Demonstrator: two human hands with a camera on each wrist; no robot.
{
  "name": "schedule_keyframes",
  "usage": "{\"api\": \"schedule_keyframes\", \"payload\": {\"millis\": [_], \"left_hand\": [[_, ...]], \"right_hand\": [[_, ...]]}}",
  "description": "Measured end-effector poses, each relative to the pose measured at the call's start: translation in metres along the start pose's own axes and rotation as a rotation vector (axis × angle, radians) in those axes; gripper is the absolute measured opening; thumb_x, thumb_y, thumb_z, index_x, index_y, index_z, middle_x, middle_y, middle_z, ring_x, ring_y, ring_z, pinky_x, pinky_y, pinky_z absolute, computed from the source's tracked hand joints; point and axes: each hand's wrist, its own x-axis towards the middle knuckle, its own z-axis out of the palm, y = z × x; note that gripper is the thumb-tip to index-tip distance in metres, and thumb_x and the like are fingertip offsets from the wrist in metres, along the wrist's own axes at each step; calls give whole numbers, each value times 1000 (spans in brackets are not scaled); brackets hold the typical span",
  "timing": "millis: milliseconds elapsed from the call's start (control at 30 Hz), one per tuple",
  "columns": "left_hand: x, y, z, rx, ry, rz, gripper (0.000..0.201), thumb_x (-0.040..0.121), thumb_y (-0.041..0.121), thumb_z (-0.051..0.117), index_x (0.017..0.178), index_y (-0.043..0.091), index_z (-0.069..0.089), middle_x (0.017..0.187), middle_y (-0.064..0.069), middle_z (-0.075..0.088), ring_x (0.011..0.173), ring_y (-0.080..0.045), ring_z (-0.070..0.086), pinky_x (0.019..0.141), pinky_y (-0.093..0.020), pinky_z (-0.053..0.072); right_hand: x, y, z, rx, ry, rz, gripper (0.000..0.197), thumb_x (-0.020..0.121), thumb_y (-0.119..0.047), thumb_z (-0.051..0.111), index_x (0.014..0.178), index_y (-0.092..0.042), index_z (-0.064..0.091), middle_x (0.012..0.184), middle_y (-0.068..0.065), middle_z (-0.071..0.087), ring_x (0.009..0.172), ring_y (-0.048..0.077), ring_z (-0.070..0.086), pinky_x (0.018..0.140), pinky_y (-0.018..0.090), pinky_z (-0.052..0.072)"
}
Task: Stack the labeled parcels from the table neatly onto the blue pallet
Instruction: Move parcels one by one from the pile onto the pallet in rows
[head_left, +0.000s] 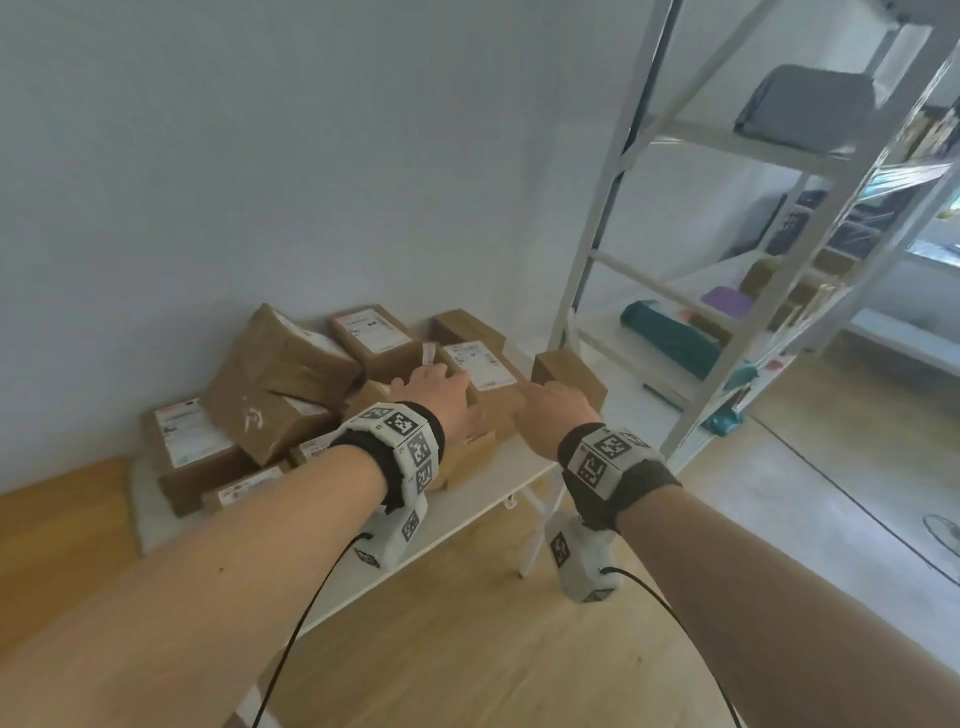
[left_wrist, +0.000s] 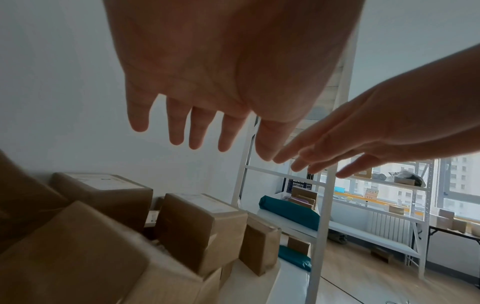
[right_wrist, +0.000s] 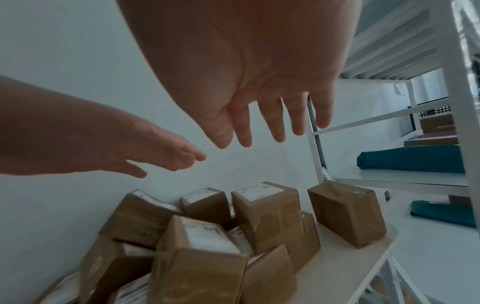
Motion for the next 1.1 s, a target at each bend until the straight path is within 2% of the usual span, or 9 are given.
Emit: {"api": "schedule_keyframes", "payload": {"millis": [167, 400, 567, 767, 833, 933, 1000, 1100], "left_hand": [[88, 3, -5, -32, -23, -21, 56, 92, 45, 43, 142, 22, 34, 147, -6, 35, 133, -28, 34, 107, -50, 32], [170, -6, 5, -43, -70, -76, 64, 92, 49, 43, 147, 22, 25, 151, -5, 29, 138, -28, 29, 110, -49, 29], [196, -15, 16, -79, -116, -131, 67, 92, 49, 44, 148, 21, 21, 154, -7, 24, 140, -29, 27, 110, -49, 29], [212, -30, 21, -166, -134, -273, 67, 93, 46, 46, 148, 17, 20, 152, -11, 27, 135, -30, 36, 107, -43, 37], [214, -29, 20, -189, -147, -318, 65, 93, 45, 47, 146, 15, 25, 147, -13, 35, 128, -29, 45, 101, -40, 42], [218, -28, 24, -238, -171, -404, 55, 92, 46, 48, 135, 13, 38, 129, -10, 53, 110, -26, 57, 90, -37, 50], [219, -27, 31, -289, -203, -460, 47, 92, 44, 49, 127, 13, 44, 119, -6, 58, 102, -22, 60, 87, -37, 51], [219, -23, 38, -417, -214, -513, 37, 93, 41, 50, 121, 16, 50, 117, -1, 62, 100, -20, 61, 87, -35, 52]], "right_hand": [[90, 15, -17, 14, -22, -19, 45, 94, -30, 35, 139, -25, 41, 139, 8, 48, 128, 31, 41, 108, 46, 34], [176, 30, -18, 7, -129, -28, 49, 97, -35, 37, 145, -26, 33, 149, 9, 36, 138, 29, 31, 112, 44, 30], [215, 37, -3, -14, -222, -83, 52, 97, -38, 37, 147, -25, 30, 149, 8, 37, 138, 30, 32, 112, 43, 30], [251, 33, 2, 41, -296, -200, 50, 98, -31, 39, 146, -23, 30, 146, 9, 42, 130, 29, 44, 107, 36, 36], [260, 33, 4, 74, -326, -233, 53, 98, -30, 40, 148, -22, 26, 147, 9, 41, 130, 29, 44, 107, 37, 38], [274, 37, 11, 140, -366, -237, 54, 97, -28, 43, 148, -21, 25, 143, 10, 46, 125, 29, 49, 102, 36, 42], [281, 41, 17, 179, -402, -223, 55, 96, -28, 45, 147, -19, 27, 140, 10, 49, 120, 28, 53, 96, 34, 45], [283, 45, 24, 211, -455, -219, 55, 97, -29, 47, 147, -15, 28, 140, 9, 49, 120, 27, 53, 94, 30, 44]]}}
